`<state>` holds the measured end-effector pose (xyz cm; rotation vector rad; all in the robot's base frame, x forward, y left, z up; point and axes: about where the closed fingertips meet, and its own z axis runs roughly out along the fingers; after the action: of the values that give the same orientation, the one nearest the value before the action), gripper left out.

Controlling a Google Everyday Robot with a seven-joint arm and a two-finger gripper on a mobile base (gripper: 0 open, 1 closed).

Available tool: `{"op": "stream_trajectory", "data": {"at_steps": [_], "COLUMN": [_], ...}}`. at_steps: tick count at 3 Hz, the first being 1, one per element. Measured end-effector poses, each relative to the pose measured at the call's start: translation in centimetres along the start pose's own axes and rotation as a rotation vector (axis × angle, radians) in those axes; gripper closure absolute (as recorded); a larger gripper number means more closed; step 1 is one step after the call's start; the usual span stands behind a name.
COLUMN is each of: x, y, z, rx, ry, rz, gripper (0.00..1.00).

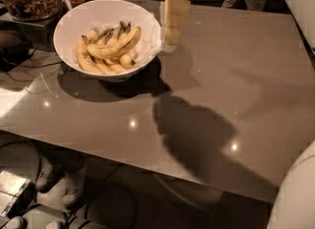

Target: Pick banana from white bowl

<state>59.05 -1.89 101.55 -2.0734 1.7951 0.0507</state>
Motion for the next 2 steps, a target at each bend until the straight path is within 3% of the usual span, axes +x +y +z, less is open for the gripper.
{"op": "stream_trajectory", "data": {"at_steps": [1, 2], "x": [-0.4, -2.4], "y": [-0.7, -3.3], "z": [0.0, 2.3], "rx": [0.032, 0.023], "ry": [-0.01, -0.012], "rz": [-0.001, -0.019], "gripper": [0.0, 0.0]}}
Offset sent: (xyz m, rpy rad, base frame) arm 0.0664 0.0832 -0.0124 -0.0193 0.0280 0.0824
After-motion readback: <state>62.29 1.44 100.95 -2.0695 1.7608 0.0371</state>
